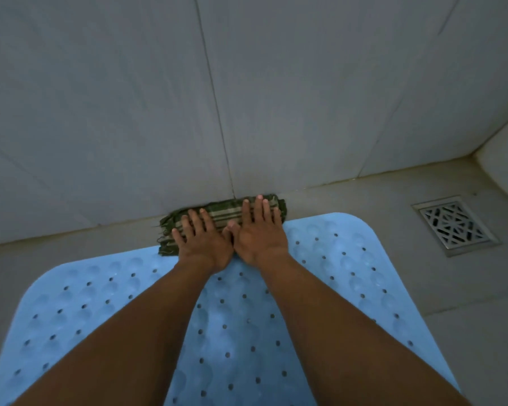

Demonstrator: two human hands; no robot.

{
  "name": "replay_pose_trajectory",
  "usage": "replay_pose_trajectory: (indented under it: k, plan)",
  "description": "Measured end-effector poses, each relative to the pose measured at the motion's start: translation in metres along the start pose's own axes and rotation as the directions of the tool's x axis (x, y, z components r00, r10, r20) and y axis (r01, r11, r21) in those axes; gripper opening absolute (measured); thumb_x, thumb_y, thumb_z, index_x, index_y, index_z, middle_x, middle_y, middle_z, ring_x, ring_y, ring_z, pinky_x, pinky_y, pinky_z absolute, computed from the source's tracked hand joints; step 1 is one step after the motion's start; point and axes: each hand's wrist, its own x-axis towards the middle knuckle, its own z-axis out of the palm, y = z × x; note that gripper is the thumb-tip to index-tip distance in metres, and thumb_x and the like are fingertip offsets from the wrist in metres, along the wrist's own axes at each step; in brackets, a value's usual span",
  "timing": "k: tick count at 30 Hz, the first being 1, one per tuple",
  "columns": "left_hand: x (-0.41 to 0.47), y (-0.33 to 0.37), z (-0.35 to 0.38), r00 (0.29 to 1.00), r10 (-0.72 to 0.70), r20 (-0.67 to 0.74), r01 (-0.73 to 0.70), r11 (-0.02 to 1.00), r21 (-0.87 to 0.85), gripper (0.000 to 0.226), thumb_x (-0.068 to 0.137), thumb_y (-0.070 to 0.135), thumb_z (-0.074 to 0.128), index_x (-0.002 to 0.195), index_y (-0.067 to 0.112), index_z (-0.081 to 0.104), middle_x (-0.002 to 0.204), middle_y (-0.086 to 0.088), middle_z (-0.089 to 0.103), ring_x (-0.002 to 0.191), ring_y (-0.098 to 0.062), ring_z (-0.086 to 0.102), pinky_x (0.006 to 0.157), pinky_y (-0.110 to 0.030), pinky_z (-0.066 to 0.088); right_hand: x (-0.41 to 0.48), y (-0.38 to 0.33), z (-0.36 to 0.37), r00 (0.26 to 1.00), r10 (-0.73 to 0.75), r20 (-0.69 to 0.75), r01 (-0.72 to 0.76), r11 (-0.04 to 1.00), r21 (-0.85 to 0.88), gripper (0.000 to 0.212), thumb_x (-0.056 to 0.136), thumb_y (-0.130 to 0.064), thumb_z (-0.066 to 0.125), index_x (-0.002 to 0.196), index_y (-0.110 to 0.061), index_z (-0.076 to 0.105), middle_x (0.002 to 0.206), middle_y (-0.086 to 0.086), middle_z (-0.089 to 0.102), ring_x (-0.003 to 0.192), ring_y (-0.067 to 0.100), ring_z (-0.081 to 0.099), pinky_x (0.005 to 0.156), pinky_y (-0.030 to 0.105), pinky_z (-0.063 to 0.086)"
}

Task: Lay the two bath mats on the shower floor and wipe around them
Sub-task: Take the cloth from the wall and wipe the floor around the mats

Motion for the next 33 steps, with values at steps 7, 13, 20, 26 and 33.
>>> replay_pose_trajectory:
  k: [7,13,20,26,33]
  plan:
    - [-0.004,0.008,0.009,0.973,0.182,-0.139,-0.186,0.982,-0.016,0.066,0.105,0.046,0.015,0.159,0.010,0.002,0.166,-0.012,0.001,0.153,-0.030,-0.004,0.122,-0.049,-0.003,0.007,0.040,-0.012,0.997,0.016,0.074,-0.011,0.998,-0.060,0.065,0.105,-0.046,0.017,0.158,-0.016,-0.008,0.164,0.012,-0.017,0.152,0.024,-0.015,0.121,0.041,-0.009]
    - [-0.006,0.039,0.013,0.973,0.215,-0.082,-0.216,0.976,-0.012,0.064,0.105,0.042,0.013,0.158,0.012,-0.006,0.166,-0.012,-0.008,0.152,-0.030,-0.011,0.122,-0.051,-0.006,0.000,0.078,-0.026,0.995,0.025,0.094,-0.013,0.993,-0.120,0.065,0.106,-0.043,0.020,0.158,-0.014,-0.008,0.164,0.013,-0.016,0.152,0.025,-0.012,0.121,0.039,-0.005]
    - [-0.007,0.053,0.013,0.964,0.262,-0.037,-0.262,0.965,-0.004,0.064,0.105,0.044,0.013,0.158,0.014,-0.009,0.166,-0.010,-0.011,0.152,-0.028,-0.014,0.121,-0.050,-0.010,-0.002,0.092,-0.028,0.994,0.072,0.080,-0.060,0.988,-0.143,0.067,0.106,-0.045,0.019,0.157,-0.013,-0.009,0.164,0.014,-0.016,0.152,0.026,-0.013,0.122,0.039,-0.005]
    - [-0.017,0.152,0.041,0.895,0.446,0.001,-0.446,0.895,0.000,0.065,0.105,0.043,0.014,0.158,0.013,-0.008,0.166,-0.011,-0.011,0.152,-0.029,-0.013,0.121,-0.051,-0.010,-0.037,0.184,-0.049,0.955,0.286,0.081,-0.279,0.957,-0.080,0.068,0.106,-0.045,0.023,0.158,-0.013,-0.008,0.164,0.016,-0.015,0.152,0.028,-0.012,0.121,0.040,-0.004]
    - [-0.007,0.166,0.022,0.857,0.516,0.009,-0.515,0.854,0.069,0.066,0.104,0.045,0.017,0.159,0.014,-0.002,0.166,-0.009,-0.009,0.152,-0.028,-0.010,0.122,-0.050,-0.008,-0.031,0.200,-0.051,0.943,0.330,0.054,-0.329,0.944,-0.022,0.070,0.105,-0.048,0.019,0.157,-0.011,-0.010,0.163,0.017,-0.017,0.152,0.029,-0.013,0.122,0.040,-0.005]
